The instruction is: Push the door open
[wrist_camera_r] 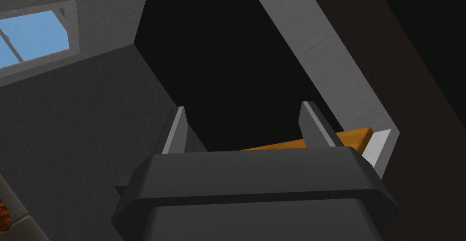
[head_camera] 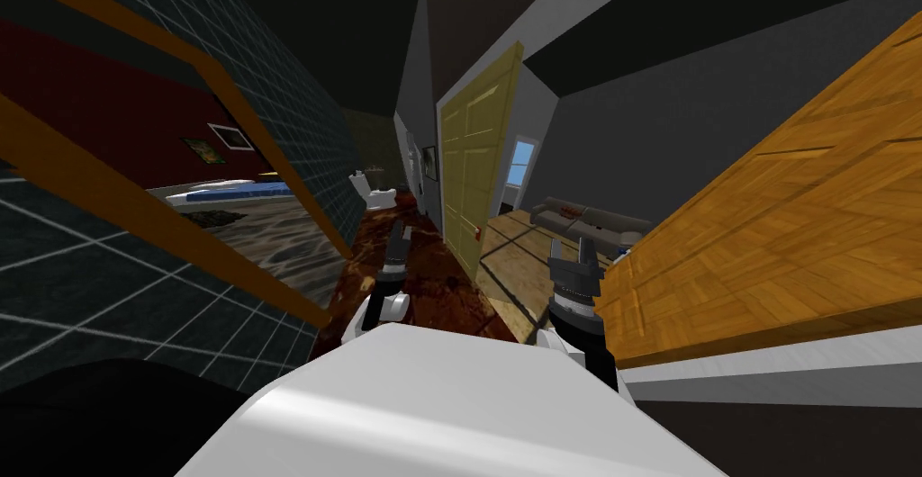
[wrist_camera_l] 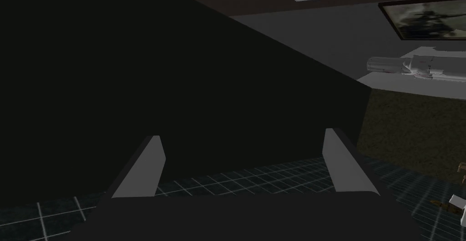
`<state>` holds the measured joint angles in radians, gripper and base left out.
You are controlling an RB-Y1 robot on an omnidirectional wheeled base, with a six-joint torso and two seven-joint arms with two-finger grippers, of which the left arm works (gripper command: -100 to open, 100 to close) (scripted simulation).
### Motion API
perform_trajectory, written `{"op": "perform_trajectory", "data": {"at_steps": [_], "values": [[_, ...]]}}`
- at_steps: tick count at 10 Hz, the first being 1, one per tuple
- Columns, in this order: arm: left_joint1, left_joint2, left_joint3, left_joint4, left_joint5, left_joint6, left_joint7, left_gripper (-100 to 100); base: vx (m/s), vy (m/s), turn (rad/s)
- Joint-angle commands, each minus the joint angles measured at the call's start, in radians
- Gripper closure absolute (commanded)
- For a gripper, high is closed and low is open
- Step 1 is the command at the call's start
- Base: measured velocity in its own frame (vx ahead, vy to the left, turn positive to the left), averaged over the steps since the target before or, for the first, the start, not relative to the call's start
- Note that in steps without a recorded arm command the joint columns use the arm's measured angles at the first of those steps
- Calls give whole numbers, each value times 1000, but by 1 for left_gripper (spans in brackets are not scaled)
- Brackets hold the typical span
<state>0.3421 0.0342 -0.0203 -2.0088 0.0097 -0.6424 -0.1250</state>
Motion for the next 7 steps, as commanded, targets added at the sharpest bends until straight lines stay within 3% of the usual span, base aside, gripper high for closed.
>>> {"op": "perform_trajectory", "data": {"at_steps": [1, 7], "values": [[-15, 8, -6, 40, 4, 0, 3, -100, 104, 60, -159], [-74, 25, -38, 217, 13, -18, 9, -100, 89, 57, -152]]}}
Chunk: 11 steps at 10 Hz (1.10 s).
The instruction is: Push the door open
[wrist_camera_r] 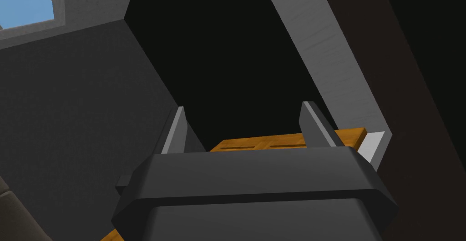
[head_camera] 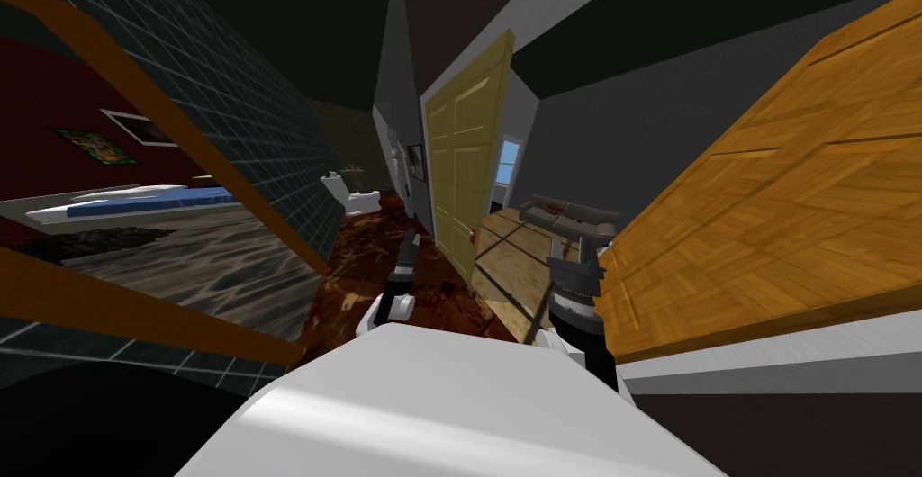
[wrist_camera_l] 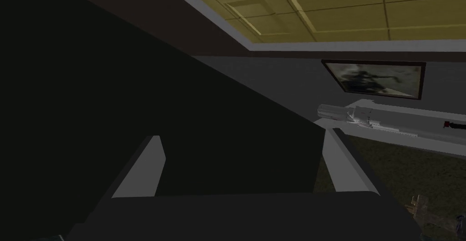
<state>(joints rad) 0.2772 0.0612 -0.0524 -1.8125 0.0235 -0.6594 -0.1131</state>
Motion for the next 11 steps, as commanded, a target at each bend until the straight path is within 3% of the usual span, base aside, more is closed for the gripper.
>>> {"op": "perform_trajectory", "data": {"at_steps": [1, 2, 4, 5, 9, 11], "values": [[-20, -1, -12, 50, 1, -4, -2, -100, 78, 62, -167], [-20, -1, -12, 57, 1, -4, -2, -100, 50, 48, -61], [-41, 3, -23, 118, 4, -10, 1, -100, 49, 43, -151], [-41, 3, -23, 121, 4, -10, 1, -100, 45, 47, -46], [-85, 5, -47, 243, 11, -24, 5, -100, 67, 68, -161], [-95, 5, -53, 278, 12, -27, 6, -100, 46, 50, -68]]}}
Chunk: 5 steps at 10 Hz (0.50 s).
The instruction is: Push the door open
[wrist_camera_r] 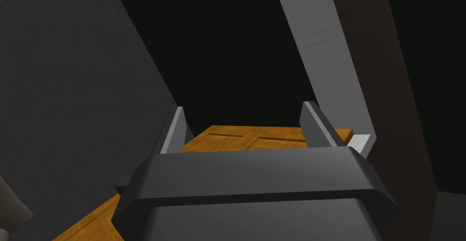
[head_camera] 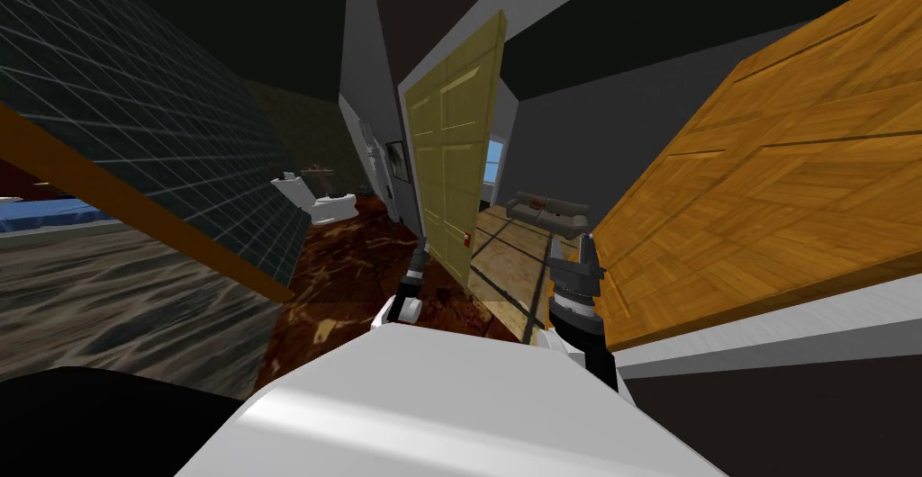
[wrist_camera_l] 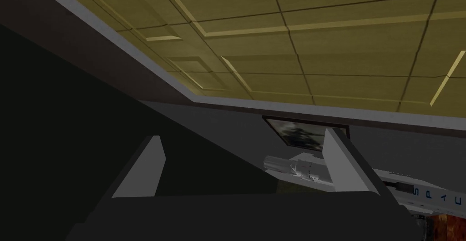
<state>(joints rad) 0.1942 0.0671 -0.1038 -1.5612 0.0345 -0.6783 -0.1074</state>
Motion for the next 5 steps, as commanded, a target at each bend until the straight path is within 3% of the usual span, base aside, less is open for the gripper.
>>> {"op": "perform_trajectory", "data": {"at_steps": [1, 4, 5], "values": [[-12, 0, -2, 35, 1, -8, 1, -100, 32, 33, -66], [-45, -3, -19, 129, 6, -18, 4, -100, 52, 55, -161], [-45, -3, -19, 134, 6, -18, 4, -100, 53, 59, -49]]}}
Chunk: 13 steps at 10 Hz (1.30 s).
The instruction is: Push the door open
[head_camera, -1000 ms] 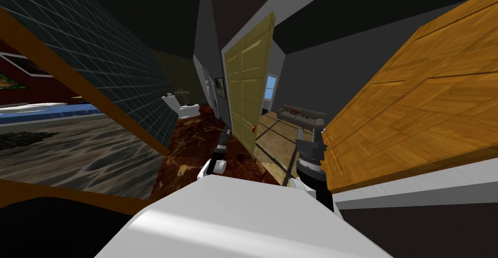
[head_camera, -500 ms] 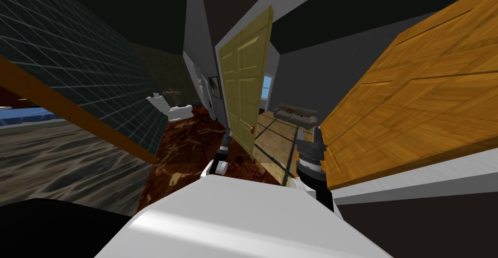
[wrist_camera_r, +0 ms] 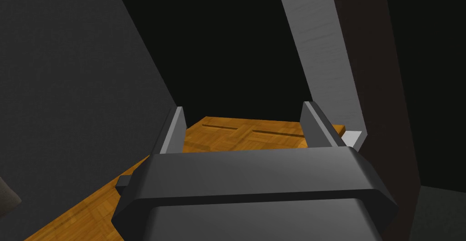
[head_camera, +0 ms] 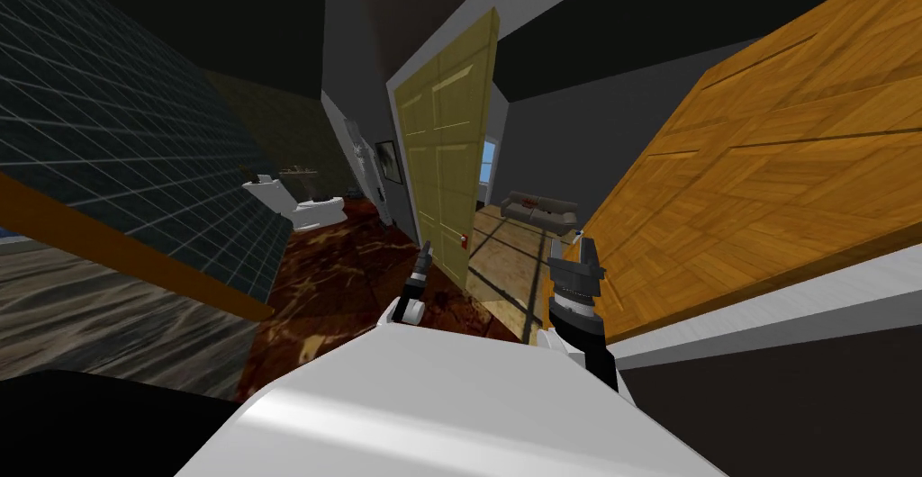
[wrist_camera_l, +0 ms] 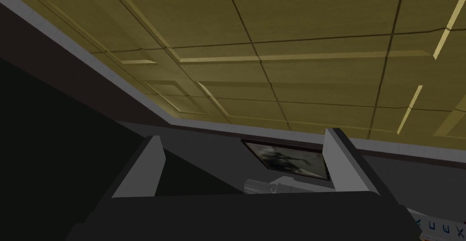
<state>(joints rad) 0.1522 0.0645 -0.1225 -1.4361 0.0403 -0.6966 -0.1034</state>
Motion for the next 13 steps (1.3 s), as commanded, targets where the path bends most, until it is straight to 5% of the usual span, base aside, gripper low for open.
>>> {"op": "perform_trajectory", "data": {"at_steps": [1, 13], "values": [[-14, -1, -7, 42, 2, -3, 1, -100, 41, 53, -96], [-116, -28, -62, 350, 18, -33, 12, -100, 48, 72, -137]]}}
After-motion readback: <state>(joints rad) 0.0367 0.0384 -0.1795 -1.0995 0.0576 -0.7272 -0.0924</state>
